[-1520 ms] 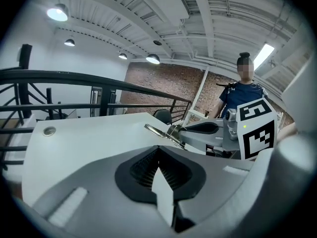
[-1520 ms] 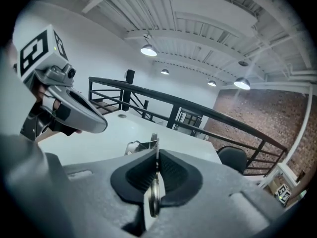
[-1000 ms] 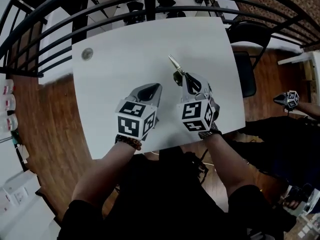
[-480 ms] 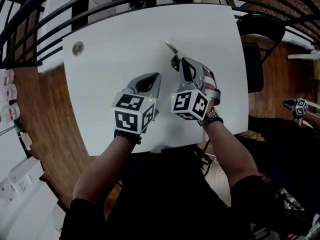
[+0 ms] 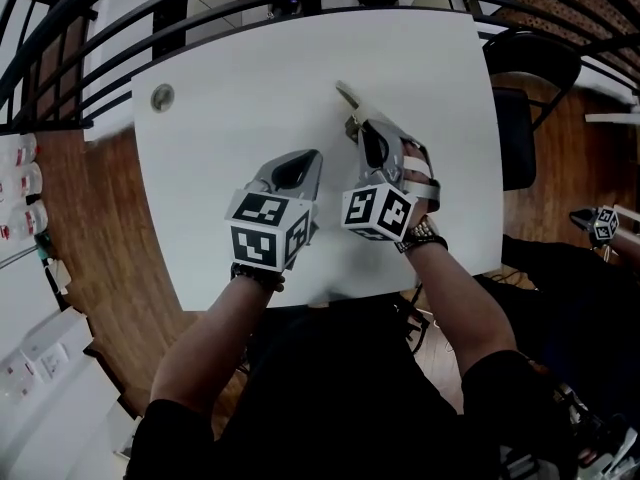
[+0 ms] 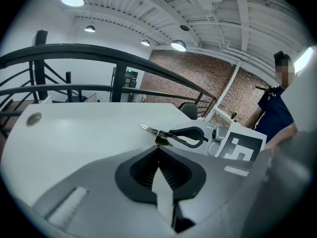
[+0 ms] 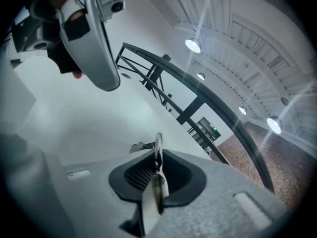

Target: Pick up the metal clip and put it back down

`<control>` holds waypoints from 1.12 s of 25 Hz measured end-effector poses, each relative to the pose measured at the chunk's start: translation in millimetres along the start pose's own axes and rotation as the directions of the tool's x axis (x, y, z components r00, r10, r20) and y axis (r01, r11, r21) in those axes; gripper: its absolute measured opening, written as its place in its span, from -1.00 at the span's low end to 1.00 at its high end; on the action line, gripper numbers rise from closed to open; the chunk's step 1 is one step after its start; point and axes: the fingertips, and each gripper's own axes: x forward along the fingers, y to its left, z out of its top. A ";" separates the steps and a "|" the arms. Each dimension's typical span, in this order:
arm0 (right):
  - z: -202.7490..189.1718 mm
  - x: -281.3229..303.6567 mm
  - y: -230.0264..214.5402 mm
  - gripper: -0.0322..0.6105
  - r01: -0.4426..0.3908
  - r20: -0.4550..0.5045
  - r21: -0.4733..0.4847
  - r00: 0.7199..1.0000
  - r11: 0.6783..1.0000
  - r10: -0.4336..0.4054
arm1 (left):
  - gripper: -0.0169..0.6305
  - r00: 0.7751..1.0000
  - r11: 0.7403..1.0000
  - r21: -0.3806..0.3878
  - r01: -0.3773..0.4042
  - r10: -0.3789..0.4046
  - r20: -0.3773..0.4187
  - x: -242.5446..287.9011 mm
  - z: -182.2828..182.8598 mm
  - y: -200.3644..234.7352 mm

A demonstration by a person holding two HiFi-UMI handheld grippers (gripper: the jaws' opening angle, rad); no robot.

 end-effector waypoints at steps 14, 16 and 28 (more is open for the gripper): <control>3.1 -50.5 31.0 -0.60 0.045 -0.026 0.081 0.999 0.996 -0.043 | -0.90 0.998 0.997 0.064 0.032 -0.034 0.043 -46.5 -29.7 -11.3; 4.6 -63.2 37.1 -0.60 0.066 -0.019 0.116 0.998 0.991 -0.064 | -0.90 0.997 0.996 0.084 0.043 -0.048 0.053 -53.0 -39.8 -14.8; 66.8 -134.2 87.6 -0.92 0.162 -0.009 0.345 0.985 0.925 -0.170 | -0.90 0.981 0.971 0.203 0.123 -0.150 0.123 -129.3 -75.1 4.5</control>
